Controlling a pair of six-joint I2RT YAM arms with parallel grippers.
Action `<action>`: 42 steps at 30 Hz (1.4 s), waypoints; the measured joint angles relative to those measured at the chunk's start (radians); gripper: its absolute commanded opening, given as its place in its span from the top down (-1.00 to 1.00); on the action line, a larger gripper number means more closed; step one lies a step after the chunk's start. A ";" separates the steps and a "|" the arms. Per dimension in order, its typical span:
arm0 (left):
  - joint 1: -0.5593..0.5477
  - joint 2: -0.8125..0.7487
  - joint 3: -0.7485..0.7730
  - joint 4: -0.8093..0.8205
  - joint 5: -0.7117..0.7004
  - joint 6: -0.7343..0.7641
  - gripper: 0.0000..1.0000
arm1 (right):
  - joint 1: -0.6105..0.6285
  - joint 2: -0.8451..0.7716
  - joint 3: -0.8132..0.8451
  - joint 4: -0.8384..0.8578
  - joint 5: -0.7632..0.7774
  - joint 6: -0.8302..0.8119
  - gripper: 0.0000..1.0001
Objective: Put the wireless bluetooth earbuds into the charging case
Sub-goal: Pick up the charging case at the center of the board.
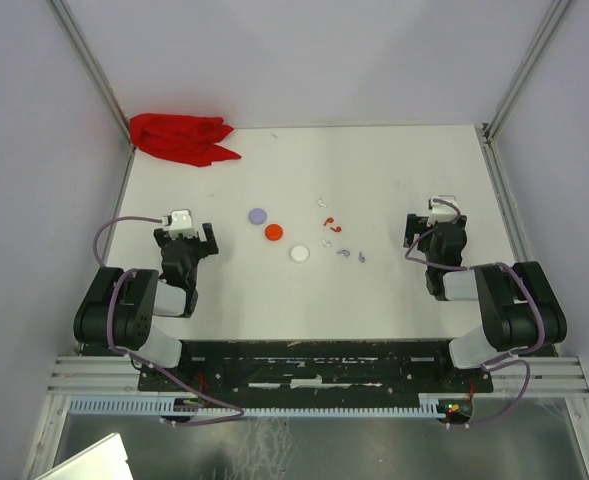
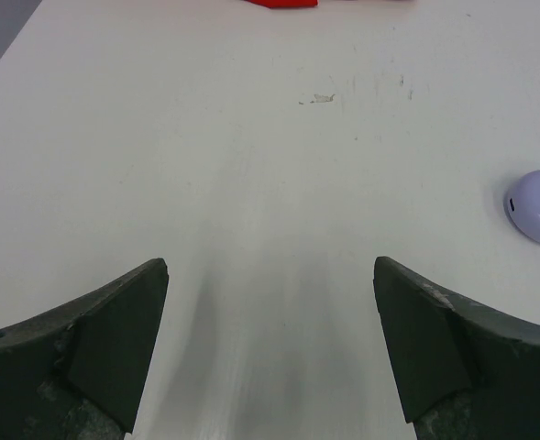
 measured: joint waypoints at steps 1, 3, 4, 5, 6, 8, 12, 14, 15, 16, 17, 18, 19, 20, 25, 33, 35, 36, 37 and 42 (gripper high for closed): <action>0.000 0.000 0.000 0.000 0.000 0.000 -0.98 | 0.000 0.000 0.000 0.000 0.000 0.000 -0.99; 0.000 0.000 0.000 0.000 0.000 0.000 -0.98 | 0.000 0.000 0.000 0.000 0.000 0.000 -0.99; 0.000 0.000 0.000 0.000 0.000 0.000 -0.98 | 0.000 0.000 0.000 0.000 0.000 0.000 -0.99; 0.000 0.000 0.000 0.000 0.000 0.000 -0.98 | 0.000 0.000 0.000 0.000 0.000 0.000 -0.99; 0.000 0.000 0.000 0.000 0.000 0.000 -0.97 | 0.000 0.000 0.000 0.000 0.000 0.000 -0.99; 0.000 0.000 0.000 0.000 0.000 0.000 -0.98 | 0.000 0.000 0.000 0.000 0.000 0.000 -0.99; 0.000 0.000 0.000 0.000 0.000 0.000 -0.98 | 0.000 0.000 0.000 0.000 0.000 0.000 -0.99; 0.000 0.000 0.000 0.000 0.000 0.000 -0.98 | 0.000 0.000 0.000 0.000 0.000 0.000 -0.99; 0.000 0.000 0.000 0.000 0.000 0.000 -0.98 | 0.000 0.000 0.000 0.000 0.000 0.000 -0.99; 0.000 0.000 0.000 0.000 0.000 0.000 -0.98 | 0.000 0.000 0.000 0.000 0.000 0.000 -0.99; 0.000 0.000 0.000 0.000 0.000 0.000 -0.98 | 0.000 0.000 0.000 0.000 0.000 0.000 -0.99; 0.000 0.000 0.000 0.000 0.000 0.000 -0.98 | 0.000 0.000 0.000 0.000 0.000 0.000 -0.98; 0.000 0.000 0.000 0.000 0.000 0.000 -0.98 | 0.000 0.000 0.000 0.000 0.001 0.000 -0.98; 0.000 0.000 0.000 0.000 0.000 0.000 -0.98 | 0.000 0.000 0.000 0.000 0.006 0.004 -0.98; -0.006 -0.036 0.058 -0.139 -0.024 0.000 -0.98 | 0.000 -0.097 0.114 -0.287 0.070 0.047 -0.99; -0.026 -0.192 0.404 -0.504 0.004 -0.131 -0.98 | 0.014 -0.163 0.652 -0.728 -0.096 0.137 -0.99; -0.026 -0.202 0.455 -0.533 0.072 -0.199 -0.98 | 0.023 -0.163 0.726 -0.758 -0.230 0.155 -0.98; -0.026 -0.202 0.472 -0.541 0.104 -0.240 -0.98 | 0.027 -0.161 0.740 -0.754 -0.292 0.171 -0.98; -0.026 -0.201 0.484 -0.555 0.131 -0.281 -0.98 | 0.030 -0.153 0.748 -0.756 -0.362 0.190 -0.98; -0.026 -0.184 0.494 -0.571 0.277 -0.432 -0.98 | 0.077 -0.012 0.808 -0.825 -0.567 0.254 -0.98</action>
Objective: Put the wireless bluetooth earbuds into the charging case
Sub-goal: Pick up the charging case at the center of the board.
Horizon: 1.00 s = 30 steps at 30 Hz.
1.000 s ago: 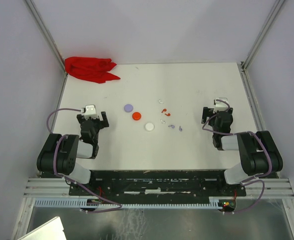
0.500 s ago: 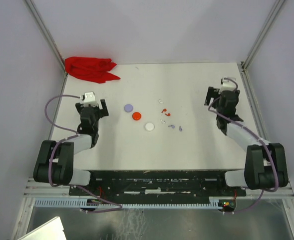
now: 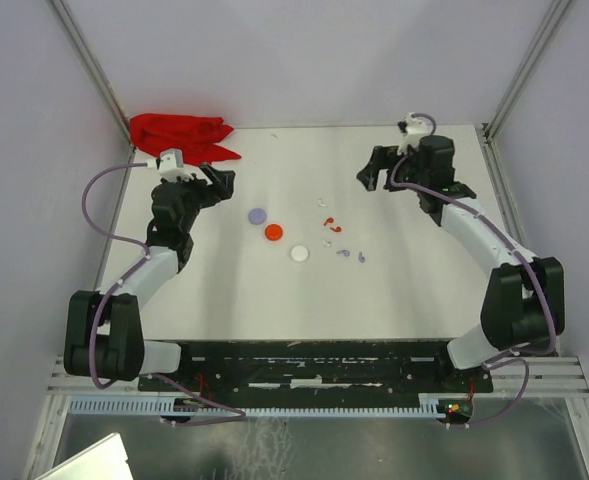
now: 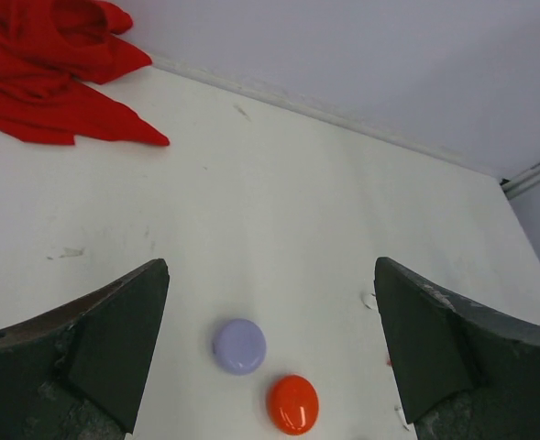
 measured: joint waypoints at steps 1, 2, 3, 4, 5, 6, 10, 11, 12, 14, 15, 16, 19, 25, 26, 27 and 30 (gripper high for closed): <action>0.000 0.003 -0.001 0.003 0.031 -0.022 -0.98 | 0.032 0.019 0.000 -0.041 0.033 -0.019 -0.98; 0.000 0.004 -0.002 0.005 0.051 -0.036 -0.98 | 0.073 0.034 0.003 -0.081 0.063 -0.041 -0.98; 0.000 0.004 -0.003 0.013 0.070 -0.051 -0.98 | 0.125 0.050 0.015 -0.129 0.097 -0.065 -0.98; 0.000 0.003 -0.004 0.020 0.086 -0.063 -0.98 | 0.179 0.071 0.037 -0.170 0.126 -0.088 -0.99; 0.000 0.003 -0.005 0.025 0.096 -0.068 -0.98 | 0.232 0.093 0.063 -0.203 0.153 -0.108 -0.98; 0.000 0.001 -0.008 0.026 0.101 -0.071 -0.98 | 0.284 0.117 0.091 -0.224 0.178 -0.127 -0.98; 0.000 -0.034 -0.039 0.022 0.100 -0.075 -0.98 | 0.417 0.175 0.142 -0.238 0.242 -0.179 -0.99; 0.000 -0.044 -0.041 0.013 0.100 -0.075 -0.98 | 0.436 0.196 0.158 -0.243 0.254 -0.193 -1.00; 0.000 -0.051 -0.041 0.011 0.099 -0.075 -0.99 | 0.447 0.219 0.173 -0.247 0.261 -0.206 -0.98; 0.000 -0.062 -0.040 0.002 0.099 -0.075 -0.96 | 0.469 0.281 0.220 -0.260 0.278 -0.237 -0.98; 0.000 -0.064 -0.039 -0.008 0.099 -0.075 -0.95 | 0.481 0.320 0.247 -0.263 0.286 -0.256 -0.97; 0.000 -0.064 -0.036 -0.019 0.099 -0.075 -0.94 | 0.492 0.355 0.269 -0.265 0.294 -0.272 -0.95; 0.000 -0.064 -0.033 -0.064 0.096 -0.075 -0.93 | 0.524 0.449 0.320 -0.278 0.308 -0.313 -0.90; 0.002 -0.075 -0.033 -0.151 0.079 -0.075 -0.89 | 0.577 0.568 0.402 -0.301 0.296 -0.359 -0.80; 0.003 -0.078 -0.033 -0.163 0.075 -0.075 -0.88 | 0.583 0.578 0.414 -0.301 0.291 -0.363 -0.78; 0.003 -0.081 -0.033 -0.174 0.068 -0.075 -0.88 | 0.587 0.591 0.428 -0.304 0.283 -0.367 -0.77; 0.006 -0.089 -0.033 -0.195 0.061 -0.075 -0.84 | 0.594 0.625 0.468 -0.305 0.266 -0.379 -0.73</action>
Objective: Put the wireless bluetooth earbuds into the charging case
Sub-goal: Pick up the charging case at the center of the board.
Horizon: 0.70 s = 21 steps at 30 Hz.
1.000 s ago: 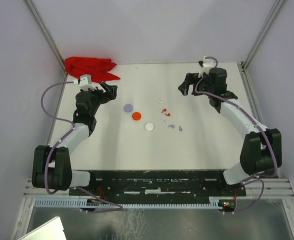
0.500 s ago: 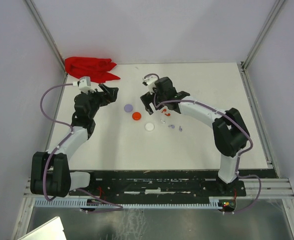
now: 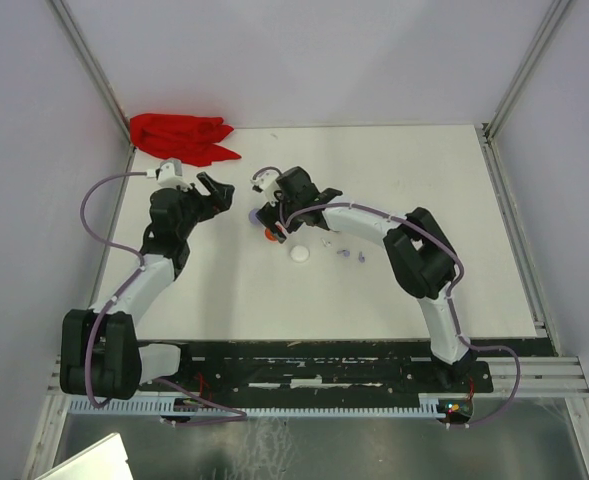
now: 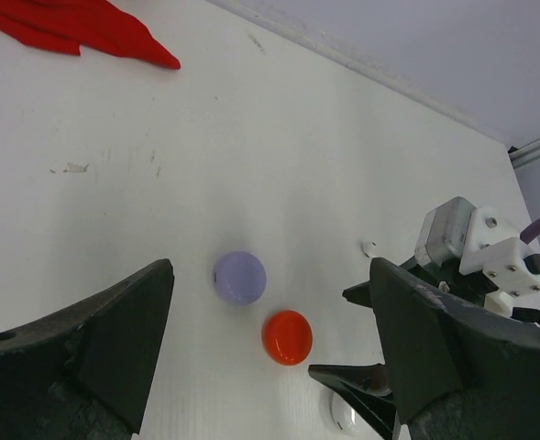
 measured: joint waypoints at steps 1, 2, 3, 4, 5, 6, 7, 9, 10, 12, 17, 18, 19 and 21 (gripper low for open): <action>0.003 -0.003 0.000 -0.006 -0.001 0.000 -0.83 | 0.001 0.012 0.013 -0.001 -0.008 -0.005 -0.72; 0.004 -0.006 0.000 -0.011 -0.003 0.000 -0.83 | 0.002 0.022 0.021 -0.001 -0.013 -0.008 -0.71; 0.006 -0.009 0.000 -0.018 -0.006 0.000 -0.82 | 0.003 0.031 0.030 -0.004 -0.018 -0.011 -0.69; 0.008 -0.011 0.000 -0.023 -0.008 0.000 -0.81 | 0.004 0.040 0.038 -0.006 -0.023 -0.014 -0.69; 0.009 -0.011 0.000 -0.028 -0.009 0.000 -0.80 | 0.004 0.053 0.050 -0.010 -0.027 -0.016 -0.68; 0.010 -0.012 0.000 -0.032 -0.013 0.000 -0.80 | 0.005 0.065 0.061 -0.012 -0.030 -0.019 -0.68; 0.010 -0.012 0.001 -0.036 -0.016 0.000 -0.80 | 0.006 0.076 0.071 -0.016 -0.034 -0.022 -0.67; 0.012 -0.012 0.002 -0.042 -0.019 0.000 -0.79 | 0.007 0.096 0.088 -0.025 -0.039 -0.026 -0.65; 0.014 -0.012 0.004 -0.045 -0.020 0.000 -0.79 | 0.008 0.104 0.094 -0.029 -0.043 -0.026 -0.65; 0.014 -0.012 0.008 -0.051 -0.022 0.000 -0.79 | 0.010 0.119 0.107 -0.037 -0.048 -0.029 -0.63; 0.014 -0.012 0.011 -0.056 -0.023 0.000 -0.79 | 0.013 0.133 0.117 -0.046 -0.053 -0.034 -0.56; 0.014 -0.012 0.011 -0.059 -0.023 0.000 -0.79 | 0.014 0.136 0.120 -0.048 -0.055 -0.034 -0.54; 0.014 -0.012 0.011 -0.060 -0.023 0.000 -0.79 | 0.015 0.140 0.126 -0.052 -0.055 -0.034 -0.53; 0.014 -0.012 0.011 -0.062 -0.024 0.000 -0.79 | 0.016 0.146 0.130 -0.053 -0.055 -0.036 -0.52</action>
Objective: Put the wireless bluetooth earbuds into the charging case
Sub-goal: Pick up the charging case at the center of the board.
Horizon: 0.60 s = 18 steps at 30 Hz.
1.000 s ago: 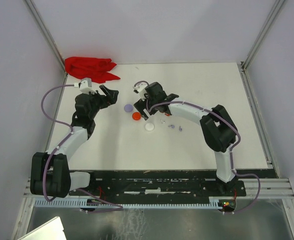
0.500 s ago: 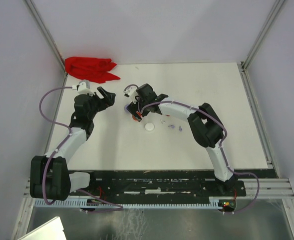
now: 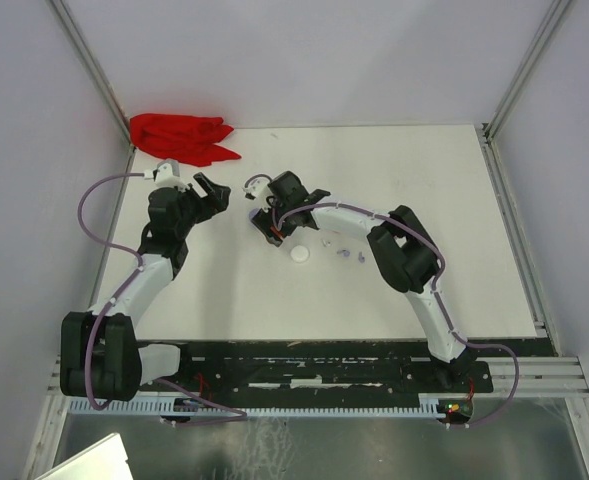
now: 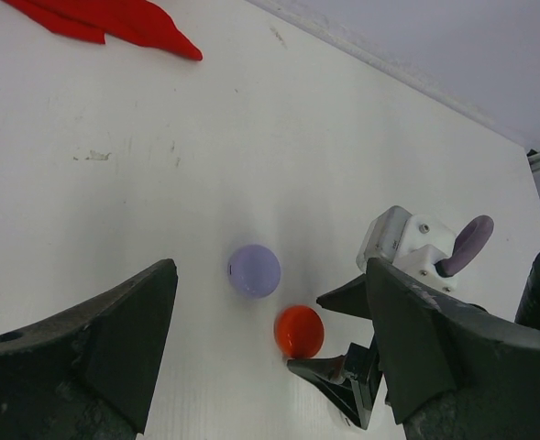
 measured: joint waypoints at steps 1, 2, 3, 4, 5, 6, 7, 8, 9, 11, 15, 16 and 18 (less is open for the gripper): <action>0.000 0.000 0.000 -0.002 0.000 0.000 -0.78 | 0.000 0.000 0.000 -0.003 0.000 0.000 -0.50; 0.000 0.000 0.000 -0.004 0.000 0.000 -0.78 | 0.001 0.001 0.000 -0.007 0.000 -0.002 -0.48; 0.000 0.000 0.000 -0.005 -0.001 0.000 -0.78 | 0.001 0.002 0.001 -0.009 0.000 -0.003 -0.47; 0.000 0.000 0.000 -0.005 -0.002 0.000 -0.78 | 0.001 0.004 0.003 -0.011 0.000 -0.004 -0.44; 0.000 0.000 0.000 -0.005 -0.003 0.000 -0.78 | 0.001 0.008 0.008 -0.014 0.001 -0.005 -0.43; 0.000 0.000 0.000 -0.005 -0.003 0.000 -0.78 | 0.002 0.012 0.012 -0.014 0.001 -0.005 -0.40; 0.000 0.000 0.000 -0.006 -0.003 0.000 -0.78 | 0.002 0.015 0.013 -0.014 0.001 -0.005 -0.39; 0.000 0.000 0.000 -0.007 -0.003 0.000 -0.78 | 0.002 0.016 0.013 -0.016 0.001 -0.005 -0.36; 0.000 0.000 0.000 -0.008 -0.004 0.000 -0.78 | 0.002 0.017 0.013 -0.018 0.001 -0.006 -0.33; 0.000 0.000 0.000 -0.010 -0.004 0.000 -0.78 | 0.002 0.017 0.014 -0.019 0.002 -0.008 -0.23; 0.000 0.000 0.000 -0.012 -0.009 0.000 -0.78 | 0.003 0.018 0.017 -0.023 0.002 -0.013 0.04; 0.000 0.000 0.000 -0.012 -0.010 0.000 -0.77 | 0.003 0.018 0.017 -0.023 0.002 -0.016 0.17; 0.000 0.000 0.000 -0.012 -0.010 0.000 -0.77 | 0.003 0.018 0.017 -0.022 0.002 -0.019 0.43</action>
